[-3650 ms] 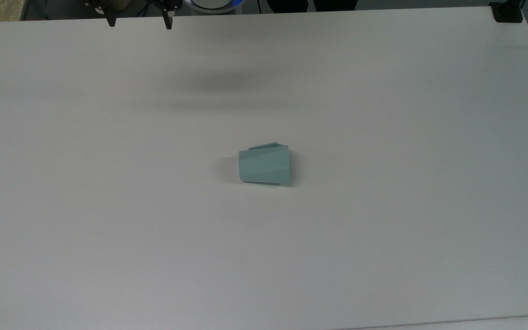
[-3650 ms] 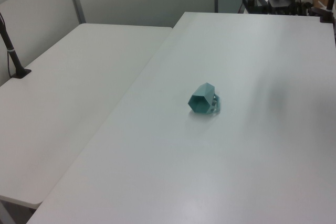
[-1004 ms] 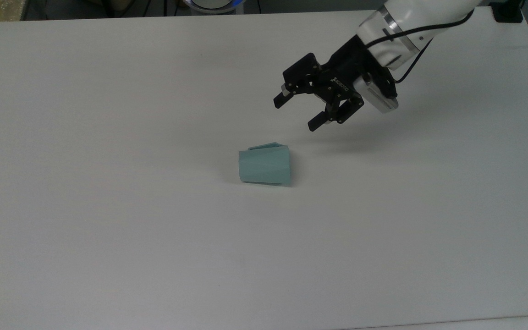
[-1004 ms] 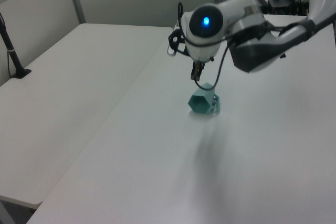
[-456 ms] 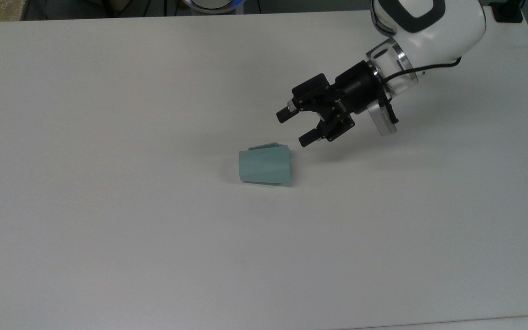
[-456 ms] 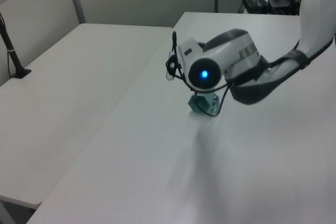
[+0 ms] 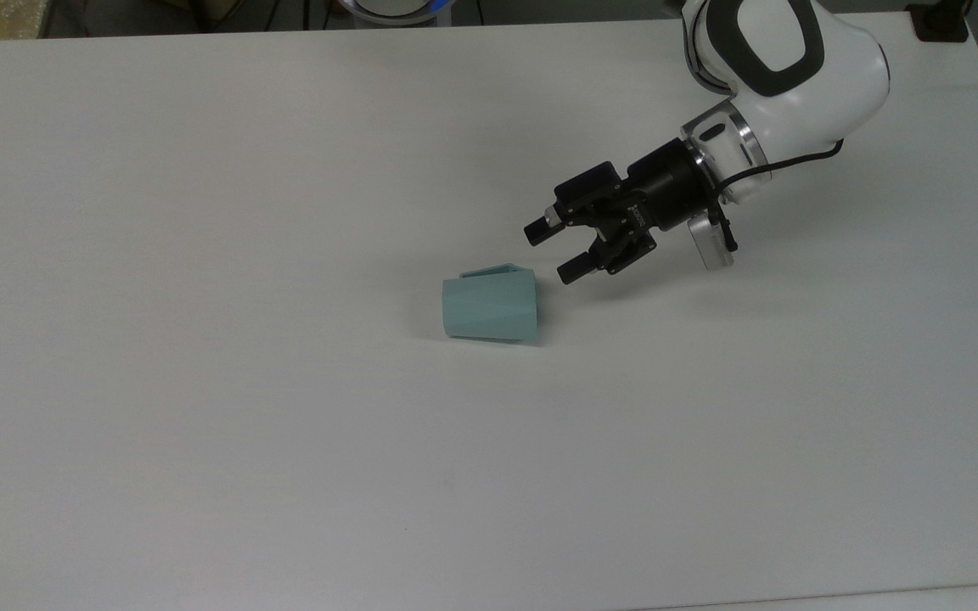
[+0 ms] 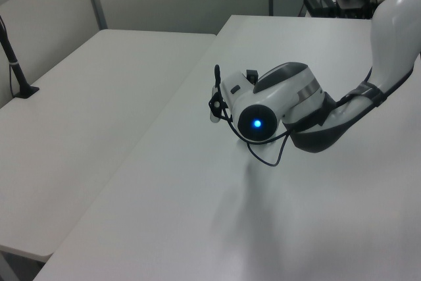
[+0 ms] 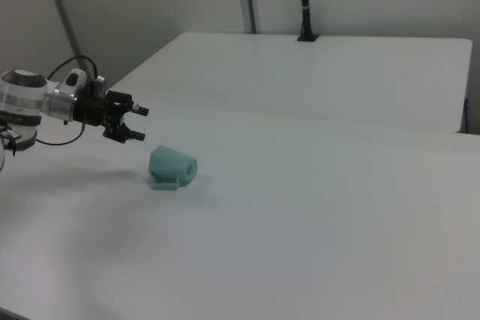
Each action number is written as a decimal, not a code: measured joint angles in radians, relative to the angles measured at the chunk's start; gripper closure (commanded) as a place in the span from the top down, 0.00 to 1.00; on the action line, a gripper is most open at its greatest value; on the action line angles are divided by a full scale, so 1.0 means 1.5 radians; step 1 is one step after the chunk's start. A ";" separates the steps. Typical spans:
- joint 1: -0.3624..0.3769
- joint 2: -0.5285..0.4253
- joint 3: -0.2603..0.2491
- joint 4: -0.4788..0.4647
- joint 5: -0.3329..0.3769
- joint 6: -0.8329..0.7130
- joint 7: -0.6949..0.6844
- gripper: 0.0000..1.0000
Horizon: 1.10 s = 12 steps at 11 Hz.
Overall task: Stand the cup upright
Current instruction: 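Lower the gripper and close it on the teal cup's rim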
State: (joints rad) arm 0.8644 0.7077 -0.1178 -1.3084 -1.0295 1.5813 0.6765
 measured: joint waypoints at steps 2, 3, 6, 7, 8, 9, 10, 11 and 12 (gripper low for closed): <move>0.001 0.015 0.000 0.000 0.000 0.000 0.000 1.00; 0.001 0.023 0.000 0.000 0.000 0.000 0.000 1.00; -0.015 0.038 0.013 0.000 0.000 0.000 0.027 1.00; -0.020 0.043 0.017 -0.001 0.000 0.000 0.032 1.00; -0.025 0.050 0.020 -0.001 0.000 0.000 0.036 0.98; -0.029 0.056 0.020 -0.001 0.000 0.000 0.037 0.97; -0.034 0.061 0.021 -0.001 0.000 0.000 0.038 0.97; -0.038 0.063 0.024 -0.001 0.000 0.000 0.038 0.97; -0.045 0.063 0.028 -0.001 0.000 0.000 0.039 0.97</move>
State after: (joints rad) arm 0.7966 0.8025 -0.0762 -1.3098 -1.0294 1.5813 0.7346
